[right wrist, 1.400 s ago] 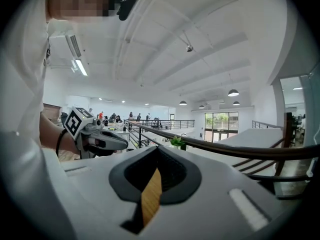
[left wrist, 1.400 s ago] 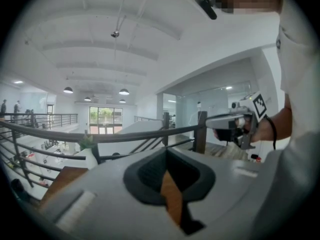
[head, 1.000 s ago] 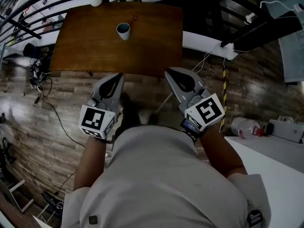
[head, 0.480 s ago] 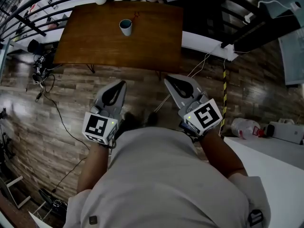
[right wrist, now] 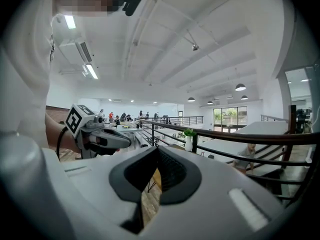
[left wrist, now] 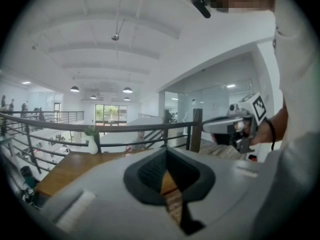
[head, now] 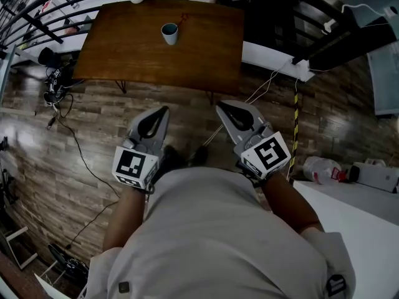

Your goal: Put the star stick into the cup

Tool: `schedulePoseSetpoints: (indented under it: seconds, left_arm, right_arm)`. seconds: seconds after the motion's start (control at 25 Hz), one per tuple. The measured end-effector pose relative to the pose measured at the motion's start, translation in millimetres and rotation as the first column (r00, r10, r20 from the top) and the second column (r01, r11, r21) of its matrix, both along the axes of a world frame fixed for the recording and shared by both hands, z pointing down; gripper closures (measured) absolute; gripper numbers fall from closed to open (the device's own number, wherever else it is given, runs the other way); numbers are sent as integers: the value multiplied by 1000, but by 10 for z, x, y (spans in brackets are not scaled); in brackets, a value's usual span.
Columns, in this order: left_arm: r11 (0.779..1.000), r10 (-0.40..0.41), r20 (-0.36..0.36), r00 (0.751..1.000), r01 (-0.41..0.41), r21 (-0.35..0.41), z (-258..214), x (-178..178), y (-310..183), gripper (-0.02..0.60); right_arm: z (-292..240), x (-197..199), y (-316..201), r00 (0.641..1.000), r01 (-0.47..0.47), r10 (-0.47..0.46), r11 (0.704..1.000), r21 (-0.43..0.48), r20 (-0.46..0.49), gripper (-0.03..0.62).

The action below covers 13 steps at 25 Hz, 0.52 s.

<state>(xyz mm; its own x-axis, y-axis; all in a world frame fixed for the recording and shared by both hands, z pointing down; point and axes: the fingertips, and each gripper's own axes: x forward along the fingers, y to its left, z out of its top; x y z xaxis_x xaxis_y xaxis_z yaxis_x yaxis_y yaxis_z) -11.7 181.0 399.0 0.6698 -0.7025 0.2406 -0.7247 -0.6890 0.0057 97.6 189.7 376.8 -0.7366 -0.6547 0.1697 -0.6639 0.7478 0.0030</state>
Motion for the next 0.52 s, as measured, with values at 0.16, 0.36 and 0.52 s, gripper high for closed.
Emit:
schedulePoseSetpoints:
  seconds: [0.16,0.36,0.52]
  left_arm:
    - [1000,-9,-9,1000,9,2,6,-3,19,579]
    - [1000,-1,-21,1000,1,2,-32,64,37,578]
    - [1000,0,-19,1000,0,-8,6,56,79,578]
  right_arm:
    - [11,-11,31,1000,8,-8,1000,1,-6,588]
    - [-32,33,41,1000,3,-3,1000,6,-7,586]
    - [-28,10,86,1000,6,-6,1000,-2,-4,586]
